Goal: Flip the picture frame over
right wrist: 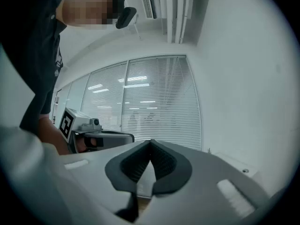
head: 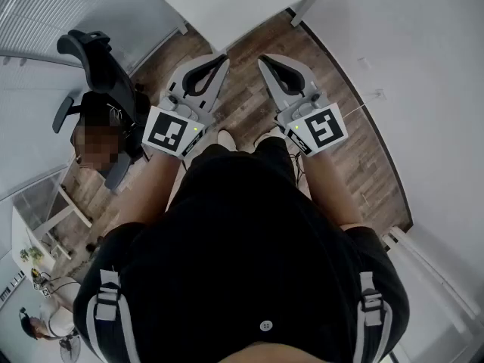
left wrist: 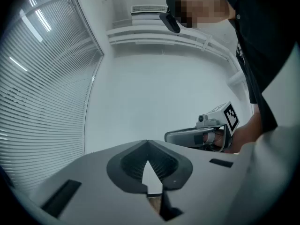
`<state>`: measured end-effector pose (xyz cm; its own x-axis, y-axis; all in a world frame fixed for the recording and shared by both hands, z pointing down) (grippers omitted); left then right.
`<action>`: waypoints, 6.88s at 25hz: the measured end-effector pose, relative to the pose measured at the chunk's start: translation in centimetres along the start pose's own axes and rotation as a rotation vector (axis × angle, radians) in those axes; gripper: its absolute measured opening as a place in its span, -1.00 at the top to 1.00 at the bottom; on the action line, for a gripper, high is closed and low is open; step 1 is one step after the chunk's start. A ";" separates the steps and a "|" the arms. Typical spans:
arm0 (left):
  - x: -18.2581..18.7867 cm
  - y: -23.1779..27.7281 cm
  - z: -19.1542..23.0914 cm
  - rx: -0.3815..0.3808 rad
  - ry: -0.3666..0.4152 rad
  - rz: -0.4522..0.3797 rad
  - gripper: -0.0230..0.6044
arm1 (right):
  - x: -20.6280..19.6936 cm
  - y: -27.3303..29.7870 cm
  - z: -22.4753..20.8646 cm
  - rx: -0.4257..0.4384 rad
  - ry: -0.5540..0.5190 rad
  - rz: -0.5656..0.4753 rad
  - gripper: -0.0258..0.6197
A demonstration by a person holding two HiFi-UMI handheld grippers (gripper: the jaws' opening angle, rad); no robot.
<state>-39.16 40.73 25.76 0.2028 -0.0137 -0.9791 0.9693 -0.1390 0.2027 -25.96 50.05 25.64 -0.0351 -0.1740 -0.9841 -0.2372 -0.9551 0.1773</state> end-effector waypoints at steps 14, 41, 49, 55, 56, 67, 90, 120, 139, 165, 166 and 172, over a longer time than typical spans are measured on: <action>-1.7 -1.7 -0.3 -0.011 -0.018 0.036 0.90 | -1.3 0.0 1.7 0.022 0.063 0.004 0.90; -1.7 -3.4 -0.8 0.050 -0.020 0.022 0.06 | -1.5 -1.3 1.9 -0.036 0.068 0.016 0.00; -1.5 -2.0 -0.7 0.089 -0.042 0.027 -0.16 | -1.3 -2.0 0.0 -0.027 0.077 0.043 -0.25; -0.8 0.5 -0.6 0.094 -0.052 0.041 -0.16 | -1.1 -2.1 -3.0 -0.018 0.081 0.045 -0.25; -0.7 1.1 -0.6 0.096 -0.051 0.045 -0.16 | -1.1 -2.1 -3.6 -0.015 0.083 0.045 -0.25; 0.8 7.7 -0.5 0.141 -0.049 0.058 -0.16 | -1.4 -2.2 -11.5 0.017 0.077 0.036 -0.27; 2.7 21.2 0.6 0.242 -0.074 0.082 -0.15 | -2.6 -0.6 -25.9 0.123 0.094 0.036 -0.28; 2.4 29.8 28.1 0.297 -0.160 0.051 -0.15 | 1.0 27.4 -37.9 0.199 0.041 0.171 -0.28; 2.7 38.7 35.4 0.687 -0.307 0.028 -0.15 | -0.1 42.3 -50.4 0.551 0.001 0.290 -0.27; -9.7 38.4 40.4 0.676 -0.395 0.157 -0.15 | -15.8 52.8 -48.0 0.282 0.073 0.604 -0.27; -10.2 38.3 40.7 0.671 -0.398 0.157 -0.15 | -16.4 53.2 -47.8 0.273 0.084 0.615 -0.27; -12.0 38.9 42.0 0.643 -0.407 0.154 -0.15 | -19.9 54.3 -47.2 0.205 0.125 0.686 -0.20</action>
<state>-9.74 -6.07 44.77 0.1406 -0.4250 -0.8942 0.6384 -0.6514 0.4100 7.66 -9.64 55.18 -0.1333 -0.7555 -0.6414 -0.3790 -0.5591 0.7374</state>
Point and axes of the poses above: the fingertips, and each gripper's own axes: y forward along the fingers, z to its left, x out of its top, the point moved 7 cm from there along -y, backward along the fingers, and after that the axes turned 11 degrees about z, right-handed, at the moved point
